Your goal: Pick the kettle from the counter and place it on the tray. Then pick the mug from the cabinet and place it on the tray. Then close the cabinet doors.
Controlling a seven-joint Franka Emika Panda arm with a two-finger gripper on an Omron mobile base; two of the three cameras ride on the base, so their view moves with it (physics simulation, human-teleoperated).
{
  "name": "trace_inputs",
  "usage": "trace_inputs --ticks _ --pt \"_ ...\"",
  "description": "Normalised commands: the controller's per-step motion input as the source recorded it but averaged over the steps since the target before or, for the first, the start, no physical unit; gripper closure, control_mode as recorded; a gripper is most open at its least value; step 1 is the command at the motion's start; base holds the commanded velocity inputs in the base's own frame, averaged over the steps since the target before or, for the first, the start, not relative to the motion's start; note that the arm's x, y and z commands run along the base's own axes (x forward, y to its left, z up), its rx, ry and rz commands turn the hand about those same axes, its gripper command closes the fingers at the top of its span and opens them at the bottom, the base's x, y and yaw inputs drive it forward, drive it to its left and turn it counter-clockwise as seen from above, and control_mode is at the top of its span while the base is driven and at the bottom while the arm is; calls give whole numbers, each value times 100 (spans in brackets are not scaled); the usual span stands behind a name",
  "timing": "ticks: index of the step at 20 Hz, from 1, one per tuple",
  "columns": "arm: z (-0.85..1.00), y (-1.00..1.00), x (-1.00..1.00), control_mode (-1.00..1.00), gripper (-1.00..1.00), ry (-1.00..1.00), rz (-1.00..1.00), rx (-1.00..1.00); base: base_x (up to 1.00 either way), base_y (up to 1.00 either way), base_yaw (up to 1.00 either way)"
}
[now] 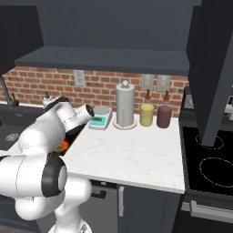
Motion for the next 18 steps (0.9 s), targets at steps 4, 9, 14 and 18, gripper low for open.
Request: trace_inputs --ticks 4,9,14,18 --pt "-46 13 25 -100 100 0 8 -5 0 0 0" --pt "-42 5 14 -100 100 0 3 -9 0 0 0" --pt "-21 5 34 -100 100 -1 0 -6 0 0 0" --pt "-9 6 18 -100 100 -6 0 -2 0 0 0"
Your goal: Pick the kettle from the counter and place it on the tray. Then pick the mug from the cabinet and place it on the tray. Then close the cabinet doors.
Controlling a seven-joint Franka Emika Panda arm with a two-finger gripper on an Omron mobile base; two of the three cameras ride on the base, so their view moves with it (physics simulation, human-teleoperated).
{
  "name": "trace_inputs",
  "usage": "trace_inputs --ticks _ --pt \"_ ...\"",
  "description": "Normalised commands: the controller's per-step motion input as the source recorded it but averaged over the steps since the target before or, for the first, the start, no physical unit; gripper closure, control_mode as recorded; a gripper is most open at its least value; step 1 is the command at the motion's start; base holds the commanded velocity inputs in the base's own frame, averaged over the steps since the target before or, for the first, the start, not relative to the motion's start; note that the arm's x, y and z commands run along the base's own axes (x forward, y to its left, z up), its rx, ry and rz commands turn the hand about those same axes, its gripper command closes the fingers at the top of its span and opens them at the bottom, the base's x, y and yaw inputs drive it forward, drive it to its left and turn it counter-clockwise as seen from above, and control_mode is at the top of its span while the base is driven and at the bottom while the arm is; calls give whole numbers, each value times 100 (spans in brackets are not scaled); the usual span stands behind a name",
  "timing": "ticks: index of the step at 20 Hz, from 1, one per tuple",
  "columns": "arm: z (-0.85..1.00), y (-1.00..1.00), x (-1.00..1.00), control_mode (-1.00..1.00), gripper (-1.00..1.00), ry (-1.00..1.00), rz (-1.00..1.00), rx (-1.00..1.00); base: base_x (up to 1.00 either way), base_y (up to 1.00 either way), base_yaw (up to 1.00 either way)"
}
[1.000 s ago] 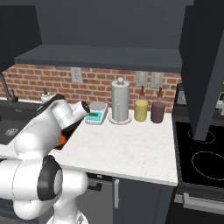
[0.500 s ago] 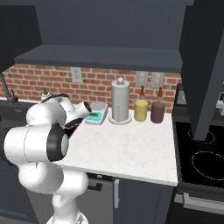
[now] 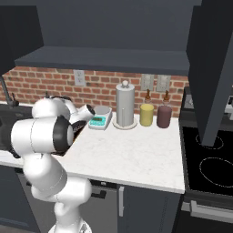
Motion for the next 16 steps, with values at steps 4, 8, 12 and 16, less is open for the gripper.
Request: trace_inputs --ticks 4,8,12,16 --pt "-20 21 16 -100 100 -7 0 0 0 0 0" --pt "-26 26 8 -100 100 -6 0 0 0 0 0" --pt "-30 18 9 -100 100 -7 0 0 0 0 0" --pt "-22 -13 2 -100 100 -6 0 -1 0 0 0"
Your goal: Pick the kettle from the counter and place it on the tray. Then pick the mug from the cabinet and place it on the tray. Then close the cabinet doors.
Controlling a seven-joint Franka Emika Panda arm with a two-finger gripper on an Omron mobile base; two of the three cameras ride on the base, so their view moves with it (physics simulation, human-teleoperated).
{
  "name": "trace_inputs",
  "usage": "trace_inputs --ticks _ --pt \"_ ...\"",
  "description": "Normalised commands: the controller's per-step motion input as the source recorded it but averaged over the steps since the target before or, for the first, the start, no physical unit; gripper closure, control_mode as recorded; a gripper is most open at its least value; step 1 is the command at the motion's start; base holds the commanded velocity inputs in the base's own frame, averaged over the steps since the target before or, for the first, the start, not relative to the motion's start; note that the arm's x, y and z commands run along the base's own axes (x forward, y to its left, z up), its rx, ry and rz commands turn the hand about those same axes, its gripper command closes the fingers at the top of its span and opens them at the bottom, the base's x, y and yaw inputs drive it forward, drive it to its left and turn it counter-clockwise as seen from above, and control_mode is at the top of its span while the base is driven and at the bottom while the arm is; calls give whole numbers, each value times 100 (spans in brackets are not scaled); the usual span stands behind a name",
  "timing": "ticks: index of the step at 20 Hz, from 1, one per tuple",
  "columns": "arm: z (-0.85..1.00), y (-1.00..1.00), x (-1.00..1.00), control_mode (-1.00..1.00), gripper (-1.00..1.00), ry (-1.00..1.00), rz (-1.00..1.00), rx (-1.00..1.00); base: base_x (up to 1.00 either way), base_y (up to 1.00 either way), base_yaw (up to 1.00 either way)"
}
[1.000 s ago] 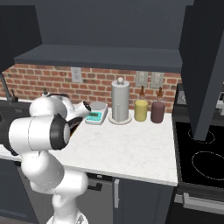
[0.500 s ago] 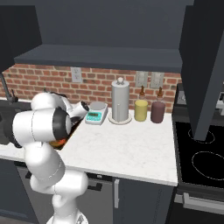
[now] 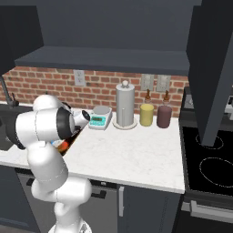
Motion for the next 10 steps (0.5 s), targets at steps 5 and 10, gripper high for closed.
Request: trace_inputs --ticks 5,10 --pt "-3 -25 0 -100 -100 -1 -1 0 0 0 0" --pt "8 -7 0 -100 -100 0 -1 0 0 0 0"
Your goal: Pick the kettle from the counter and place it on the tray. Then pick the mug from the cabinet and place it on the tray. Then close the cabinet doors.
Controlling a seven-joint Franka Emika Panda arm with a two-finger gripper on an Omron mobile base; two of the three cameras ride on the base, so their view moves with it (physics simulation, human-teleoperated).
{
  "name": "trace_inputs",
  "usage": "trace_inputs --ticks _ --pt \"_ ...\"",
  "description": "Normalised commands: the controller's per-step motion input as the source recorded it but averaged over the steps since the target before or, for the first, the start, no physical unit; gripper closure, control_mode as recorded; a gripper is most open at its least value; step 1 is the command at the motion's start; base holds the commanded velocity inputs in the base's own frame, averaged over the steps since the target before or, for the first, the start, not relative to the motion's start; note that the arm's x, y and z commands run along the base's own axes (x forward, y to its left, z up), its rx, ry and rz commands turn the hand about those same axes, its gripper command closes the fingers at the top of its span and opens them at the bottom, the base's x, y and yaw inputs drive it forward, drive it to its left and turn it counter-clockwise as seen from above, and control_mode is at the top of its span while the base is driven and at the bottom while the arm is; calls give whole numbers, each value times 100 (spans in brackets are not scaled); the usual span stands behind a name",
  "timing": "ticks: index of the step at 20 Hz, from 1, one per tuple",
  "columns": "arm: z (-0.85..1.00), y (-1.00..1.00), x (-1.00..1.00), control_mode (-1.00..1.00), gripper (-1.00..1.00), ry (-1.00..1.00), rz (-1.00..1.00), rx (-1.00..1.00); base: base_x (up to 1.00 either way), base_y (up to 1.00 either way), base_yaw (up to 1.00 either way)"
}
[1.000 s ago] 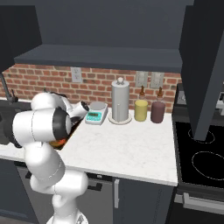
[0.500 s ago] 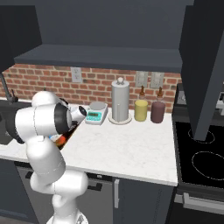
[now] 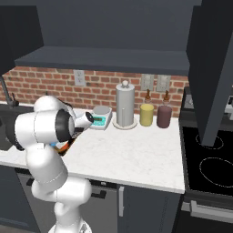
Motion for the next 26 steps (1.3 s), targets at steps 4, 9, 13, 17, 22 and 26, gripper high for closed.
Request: trace_inputs --ticks 4,9,13,17,22,26 --pt "22 0 -1 -100 -100 0 -3 0 0 0 0" --pt "39 0 0 -100 -100 0 -2 1 0 0 0" --pt "69 -1 -29 -100 -100 0 0 0 0 0 0" --pt "65 -2 -64 -100 -100 0 1 0 0 0 0" --pt "50 0 -72 -100 -100 -1 5 0 0 0 0" --pt "43 0 -75 -100 -100 -1 0 1 0 0 0"
